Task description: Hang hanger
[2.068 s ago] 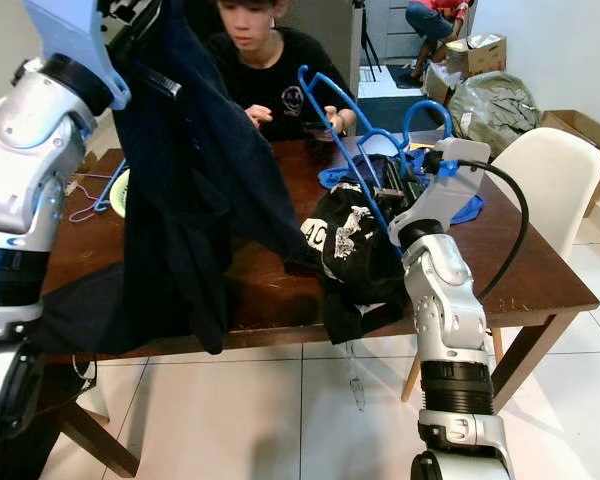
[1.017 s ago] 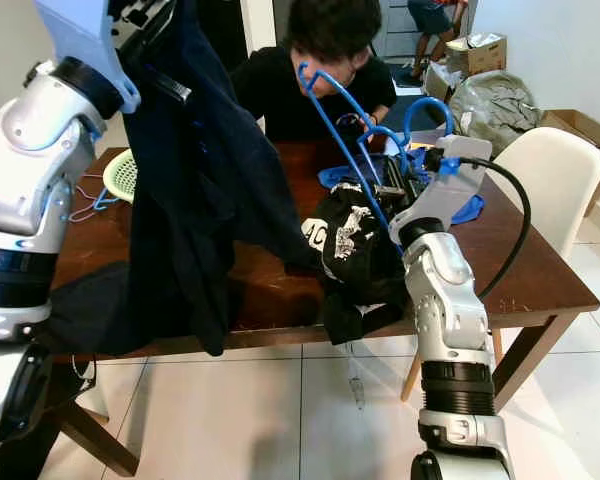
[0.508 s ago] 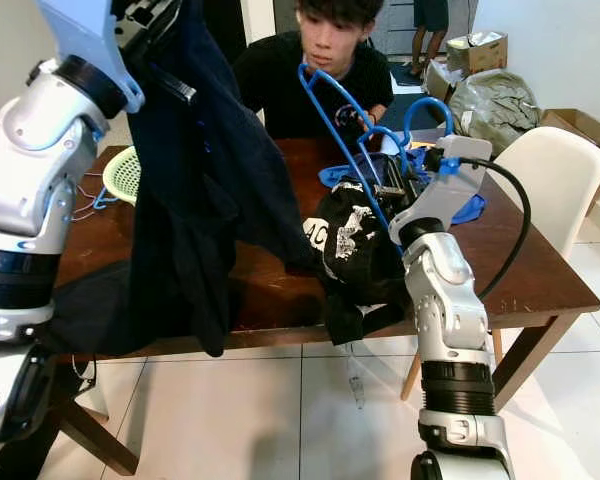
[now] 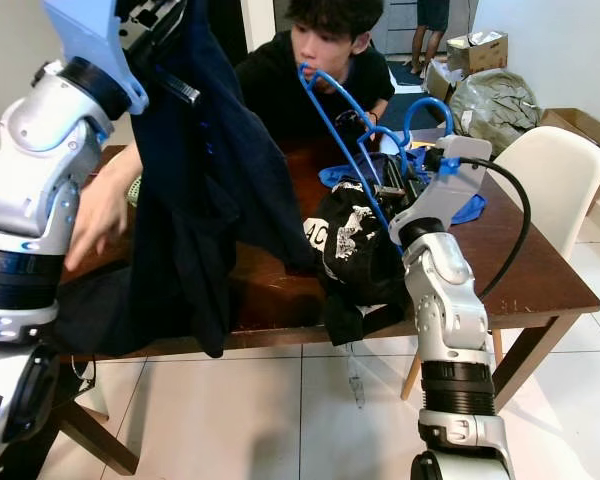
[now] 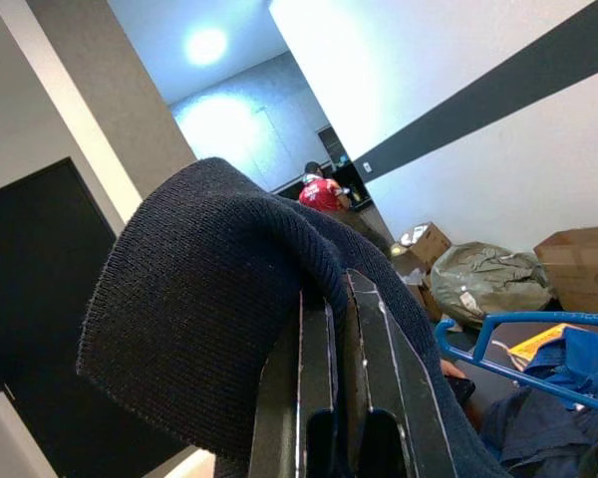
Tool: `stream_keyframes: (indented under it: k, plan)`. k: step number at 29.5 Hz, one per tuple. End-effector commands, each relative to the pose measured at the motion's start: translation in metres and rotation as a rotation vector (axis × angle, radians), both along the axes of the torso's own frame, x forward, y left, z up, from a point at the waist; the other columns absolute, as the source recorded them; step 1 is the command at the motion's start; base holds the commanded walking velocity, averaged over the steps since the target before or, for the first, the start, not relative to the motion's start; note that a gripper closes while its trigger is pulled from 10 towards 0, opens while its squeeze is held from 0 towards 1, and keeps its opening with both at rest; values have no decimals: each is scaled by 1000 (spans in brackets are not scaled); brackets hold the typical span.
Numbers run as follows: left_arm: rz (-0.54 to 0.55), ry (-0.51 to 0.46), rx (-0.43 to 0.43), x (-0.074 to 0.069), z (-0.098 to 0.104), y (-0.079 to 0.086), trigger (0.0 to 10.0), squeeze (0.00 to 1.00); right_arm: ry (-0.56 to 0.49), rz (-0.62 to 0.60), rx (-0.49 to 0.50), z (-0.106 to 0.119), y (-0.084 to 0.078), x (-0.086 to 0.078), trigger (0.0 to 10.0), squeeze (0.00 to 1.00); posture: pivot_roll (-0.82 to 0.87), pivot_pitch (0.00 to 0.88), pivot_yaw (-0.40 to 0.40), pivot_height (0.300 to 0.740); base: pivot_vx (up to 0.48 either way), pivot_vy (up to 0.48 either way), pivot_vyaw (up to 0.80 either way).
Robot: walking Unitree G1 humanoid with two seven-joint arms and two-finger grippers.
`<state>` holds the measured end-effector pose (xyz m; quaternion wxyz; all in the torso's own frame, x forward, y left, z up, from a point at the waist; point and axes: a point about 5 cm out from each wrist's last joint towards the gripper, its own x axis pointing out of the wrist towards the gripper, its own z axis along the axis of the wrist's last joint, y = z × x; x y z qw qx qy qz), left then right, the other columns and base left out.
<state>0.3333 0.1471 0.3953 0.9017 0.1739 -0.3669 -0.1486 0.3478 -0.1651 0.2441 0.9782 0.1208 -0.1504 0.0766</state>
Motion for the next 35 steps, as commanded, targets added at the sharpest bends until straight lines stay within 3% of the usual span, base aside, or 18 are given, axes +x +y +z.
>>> stream_keyframes:
  k: [1, 35]
  plan:
    - [-3, -15, 0, -3, 3, 0, 10000, 0, 1, 8, 6, 1, 2, -1, 10000, 0, 9, 25, 19, 740, 0, 0, 0]
    - [-10, -15, 4, -5, 3, 0, 10000, 0, 5, 3, 6, 1, -1, -2, 10000, 0, 5, 32, 16, 740, 0, 0, 0]
